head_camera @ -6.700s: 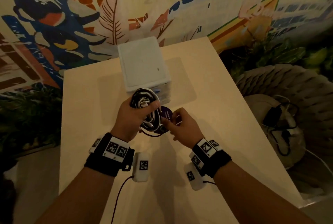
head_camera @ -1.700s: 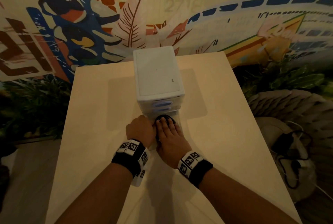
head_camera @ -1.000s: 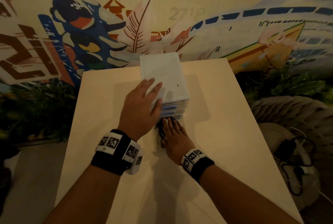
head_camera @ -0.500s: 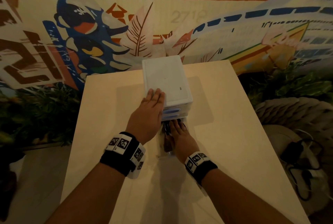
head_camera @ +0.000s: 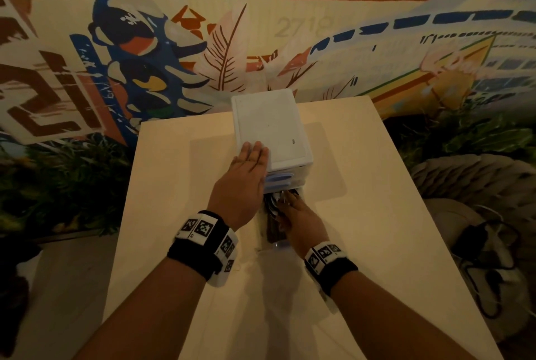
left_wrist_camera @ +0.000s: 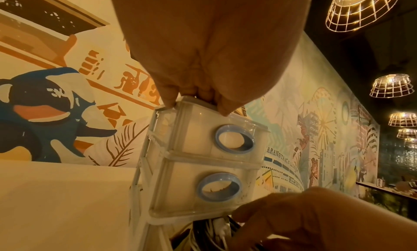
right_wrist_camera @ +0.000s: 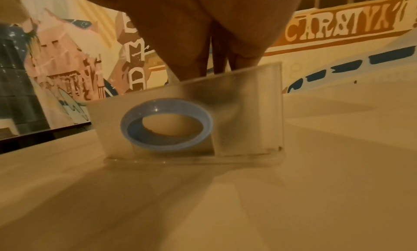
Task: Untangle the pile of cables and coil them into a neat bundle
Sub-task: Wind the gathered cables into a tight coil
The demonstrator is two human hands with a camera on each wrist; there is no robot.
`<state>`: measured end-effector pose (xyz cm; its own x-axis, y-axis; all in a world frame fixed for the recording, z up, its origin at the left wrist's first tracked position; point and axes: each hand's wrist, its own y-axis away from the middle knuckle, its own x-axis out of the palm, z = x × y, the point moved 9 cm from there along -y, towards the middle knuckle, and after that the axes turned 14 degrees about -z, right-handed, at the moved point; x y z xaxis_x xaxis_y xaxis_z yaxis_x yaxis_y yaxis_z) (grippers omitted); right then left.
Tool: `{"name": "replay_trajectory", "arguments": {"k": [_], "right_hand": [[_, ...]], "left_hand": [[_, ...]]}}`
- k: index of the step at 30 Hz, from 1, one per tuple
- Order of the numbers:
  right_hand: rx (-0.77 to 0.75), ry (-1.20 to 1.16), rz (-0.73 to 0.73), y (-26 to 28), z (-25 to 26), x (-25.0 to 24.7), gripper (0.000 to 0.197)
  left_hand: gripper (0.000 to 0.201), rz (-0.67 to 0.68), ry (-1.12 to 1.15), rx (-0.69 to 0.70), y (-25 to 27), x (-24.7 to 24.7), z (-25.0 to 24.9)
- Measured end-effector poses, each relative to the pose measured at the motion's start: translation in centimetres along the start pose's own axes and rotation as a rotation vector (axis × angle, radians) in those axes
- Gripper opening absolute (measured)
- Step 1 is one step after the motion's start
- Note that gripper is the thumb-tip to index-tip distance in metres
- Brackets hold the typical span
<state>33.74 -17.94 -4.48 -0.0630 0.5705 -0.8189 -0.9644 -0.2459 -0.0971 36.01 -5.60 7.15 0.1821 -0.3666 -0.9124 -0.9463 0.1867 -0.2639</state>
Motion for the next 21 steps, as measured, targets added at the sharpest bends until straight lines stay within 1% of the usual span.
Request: {"name": "replay_trajectory", "arguments": {"k": [1, 2, 3, 5, 8, 9, 11, 12, 13, 15, 16, 17, 18, 19, 21], "right_hand": [[0.018, -0.014, -0.072, -0.3, 0.0, -0.9, 0.047], [0.036, -0.009, -0.108, -0.4, 0.0, -1.4, 0.037], [0.039, 0.011, -0.108, -0.5, 0.0, -1.6, 0.033], [0.01, 0.059, -0.083, -0.3, 0.3, -1.5, 0.033], [0.013, 0.066, -0.054, 0.6, 0.6, -2.2, 0.039], [0.002, 0.065, -0.084, 1.1, 1.0, -2.9, 0.035], [-0.013, 0.053, -0.172, 2.2, 1.8, -4.9, 0.018], [0.007, 0.021, -0.173, 2.9, 1.9, -5.6, 0.019], [0.065, -0.011, -0.115, 3.7, 1.6, -5.5, 0.027], [0.228, -0.048, 0.08, 6.1, 0.3, -3.9, 0.038], [0.338, -0.112, 0.173, 7.6, -0.6, -2.6, 0.04], [0.493, -0.246, 0.236, 9.0, -1.6, -1.3, 0.039], [0.684, -0.444, 0.26, 10.3, -2.2, 0.0, 0.035], [0.876, -0.667, 0.246, 11.4, -2.6, 1.3, 0.032], [1.185, -1.068, 0.12, 12.3, -2.7, 3.0, 0.025]], "left_hand": [[0.066, -0.001, 0.004, 0.001, 0.0, 0.0, 0.0], [0.067, -0.003, 0.006, 0.002, 0.0, 0.0, 0.1], [0.067, -0.007, 0.006, 0.004, 0.0, 0.0, 0.1], [0.067, -0.012, 0.013, 0.001, 0.0, 0.0, 0.1], [0.071, -0.012, 0.013, -0.001, 0.0, 0.0, 0.1], [0.073, -0.002, 0.007, -0.003, -0.1, 0.1, 0.0], [0.077, 0.016, -0.001, -0.003, -0.1, 0.1, -0.1], [0.078, 0.015, 0.0, 0.0, -0.1, 0.0, -0.1], [0.078, 0.013, 0.004, 0.005, -0.1, -0.1, -0.2], [0.078, 0.013, 0.011, 0.012, -0.1, -0.3, -0.3], [0.079, 0.013, 0.011, 0.014, -0.1, -0.3, -0.3], [0.079, 0.013, 0.011, 0.014, -0.1, -0.4, -0.2], [0.079, 0.013, 0.015, 0.013, -0.1, -0.4, -0.2], [0.079, 0.013, 0.017, 0.014, -0.1, -0.4, -0.3], [0.079, 0.012, 0.012, 0.018, -0.1, -0.5, -0.3]]}}
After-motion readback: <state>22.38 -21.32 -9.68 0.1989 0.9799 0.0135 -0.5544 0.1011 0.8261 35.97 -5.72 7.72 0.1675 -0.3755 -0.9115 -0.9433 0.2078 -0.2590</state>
